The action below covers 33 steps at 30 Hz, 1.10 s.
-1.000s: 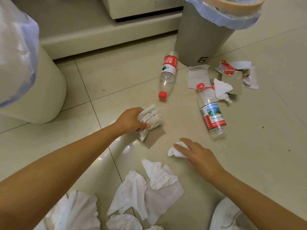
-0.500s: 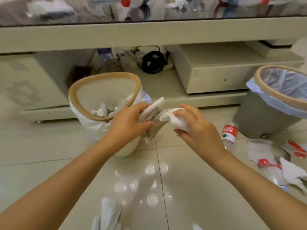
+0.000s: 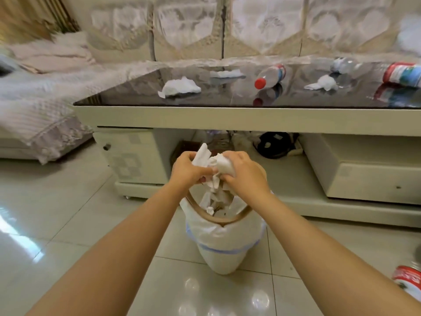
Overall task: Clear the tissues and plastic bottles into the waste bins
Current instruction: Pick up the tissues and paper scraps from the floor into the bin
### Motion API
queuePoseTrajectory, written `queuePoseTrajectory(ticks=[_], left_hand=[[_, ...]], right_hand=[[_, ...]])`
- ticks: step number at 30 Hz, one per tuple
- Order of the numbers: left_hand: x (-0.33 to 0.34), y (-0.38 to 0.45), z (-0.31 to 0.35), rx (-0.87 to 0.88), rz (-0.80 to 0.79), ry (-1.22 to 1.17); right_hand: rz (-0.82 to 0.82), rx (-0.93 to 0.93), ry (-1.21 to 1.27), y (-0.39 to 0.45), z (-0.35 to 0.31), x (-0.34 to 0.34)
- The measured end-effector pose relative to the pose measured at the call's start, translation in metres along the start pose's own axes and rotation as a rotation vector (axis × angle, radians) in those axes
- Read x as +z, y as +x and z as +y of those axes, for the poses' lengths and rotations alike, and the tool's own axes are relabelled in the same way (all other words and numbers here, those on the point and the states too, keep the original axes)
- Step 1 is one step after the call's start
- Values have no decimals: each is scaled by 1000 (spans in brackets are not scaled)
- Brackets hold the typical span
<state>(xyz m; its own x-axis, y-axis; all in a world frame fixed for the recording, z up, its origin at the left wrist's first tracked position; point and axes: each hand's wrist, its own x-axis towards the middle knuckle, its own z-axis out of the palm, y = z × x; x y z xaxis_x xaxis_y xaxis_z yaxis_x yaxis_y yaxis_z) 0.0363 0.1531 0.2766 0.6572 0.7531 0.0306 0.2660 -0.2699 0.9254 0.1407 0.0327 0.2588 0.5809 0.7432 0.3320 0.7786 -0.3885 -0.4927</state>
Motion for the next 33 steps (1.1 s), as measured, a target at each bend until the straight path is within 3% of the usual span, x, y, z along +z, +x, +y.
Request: queuePoseTrajectory(ticks=[5, 10, 16, 20, 24, 33], left_hand=[[10, 12, -16, 9, -190, 178], [20, 2, -13, 130, -187, 217], [21, -61, -13, 272, -177, 163], [7, -125, -44, 506, -236, 323], [-5, -170, -93, 676, -268, 640], [-22, -254, -216, 123, -657, 905]], right_hand=[[-217, 27, -73, 0, 13, 10], [-200, -22, -206, -16, 19, -5], [-5, -124, -86, -73, 15, -19], [28, -310, -100, -137, 12, -7], [-75, -369, -162, -194, 11, 17], [-573, -395, -276, -290, 14, 90]])
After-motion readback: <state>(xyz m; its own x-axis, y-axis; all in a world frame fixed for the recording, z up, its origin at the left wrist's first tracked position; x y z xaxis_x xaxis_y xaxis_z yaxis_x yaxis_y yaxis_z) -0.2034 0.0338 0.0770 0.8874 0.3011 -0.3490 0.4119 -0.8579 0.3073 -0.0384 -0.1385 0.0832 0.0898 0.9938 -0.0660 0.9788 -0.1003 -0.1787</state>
